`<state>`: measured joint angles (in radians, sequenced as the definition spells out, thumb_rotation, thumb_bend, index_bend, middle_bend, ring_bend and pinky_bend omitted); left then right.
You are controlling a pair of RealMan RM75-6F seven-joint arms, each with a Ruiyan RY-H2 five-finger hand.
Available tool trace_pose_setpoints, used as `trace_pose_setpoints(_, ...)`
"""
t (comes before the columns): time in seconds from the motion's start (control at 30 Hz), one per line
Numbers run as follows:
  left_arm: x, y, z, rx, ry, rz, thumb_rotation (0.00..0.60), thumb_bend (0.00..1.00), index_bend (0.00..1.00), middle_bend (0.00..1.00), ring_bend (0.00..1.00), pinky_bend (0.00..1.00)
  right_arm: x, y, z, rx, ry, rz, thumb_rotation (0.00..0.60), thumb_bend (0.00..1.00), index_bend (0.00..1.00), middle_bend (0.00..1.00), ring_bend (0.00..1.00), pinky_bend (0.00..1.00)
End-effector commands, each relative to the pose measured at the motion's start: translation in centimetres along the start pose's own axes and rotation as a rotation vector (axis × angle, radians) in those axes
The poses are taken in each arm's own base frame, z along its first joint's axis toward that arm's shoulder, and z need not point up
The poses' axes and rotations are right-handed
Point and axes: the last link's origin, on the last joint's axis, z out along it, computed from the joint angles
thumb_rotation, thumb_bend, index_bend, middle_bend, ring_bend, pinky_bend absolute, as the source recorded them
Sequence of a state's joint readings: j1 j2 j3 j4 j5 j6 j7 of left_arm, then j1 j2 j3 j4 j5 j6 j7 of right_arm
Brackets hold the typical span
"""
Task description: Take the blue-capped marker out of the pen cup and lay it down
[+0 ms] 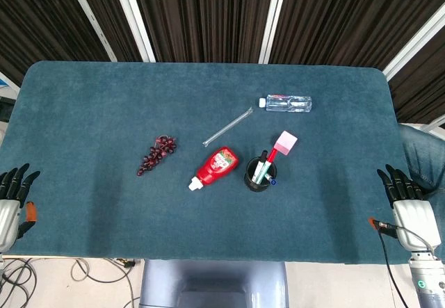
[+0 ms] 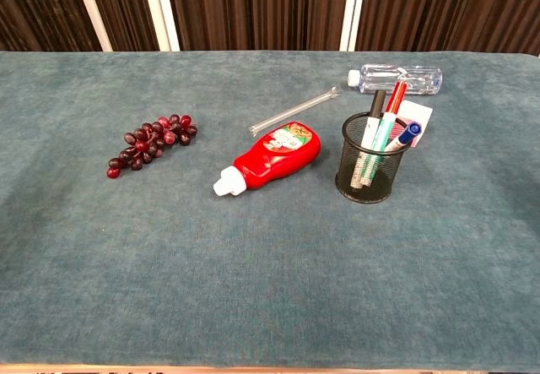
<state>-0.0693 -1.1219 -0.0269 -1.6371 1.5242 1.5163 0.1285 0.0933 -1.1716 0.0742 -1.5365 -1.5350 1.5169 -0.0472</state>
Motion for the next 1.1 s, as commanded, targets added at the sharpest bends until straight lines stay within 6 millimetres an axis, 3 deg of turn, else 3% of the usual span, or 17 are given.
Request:
trace_pose_setpoints(0.03, 0.03, 0.00, 0.00, -0.001, 0.001, 0.001, 0.600, 0.71, 0.11, 0.01, 0.00, 0.08, 0.00, -0.01, -0.03, 0.000, -0.001, 0.000, 0.600, 0.19, 0.02, 0.00, 0.06, 0.17)
trace_pose_setpoints(0.77, 0.03, -0.06, 0.04, 0.002, 0.006, 0.001, 0.600, 0.71, 0.11, 0.01, 0.00, 0.08, 0.04, -0.01, -0.13, -0.002, -0.010, 0.019, 0.600, 0.19, 0.02, 0.00, 0.06, 0.17)
trace_pose_setpoints(1.1, 0.04, -0.19, 0.19, 0.017, 0.007, -0.013, 0.600, 0.71, 0.11, 0.01, 0.00, 0.08, -0.40, -0.90, 0.14, 0.020, -0.063, 0.033, 0.600, 0.19, 0.02, 0.00, 0.06, 0.17)
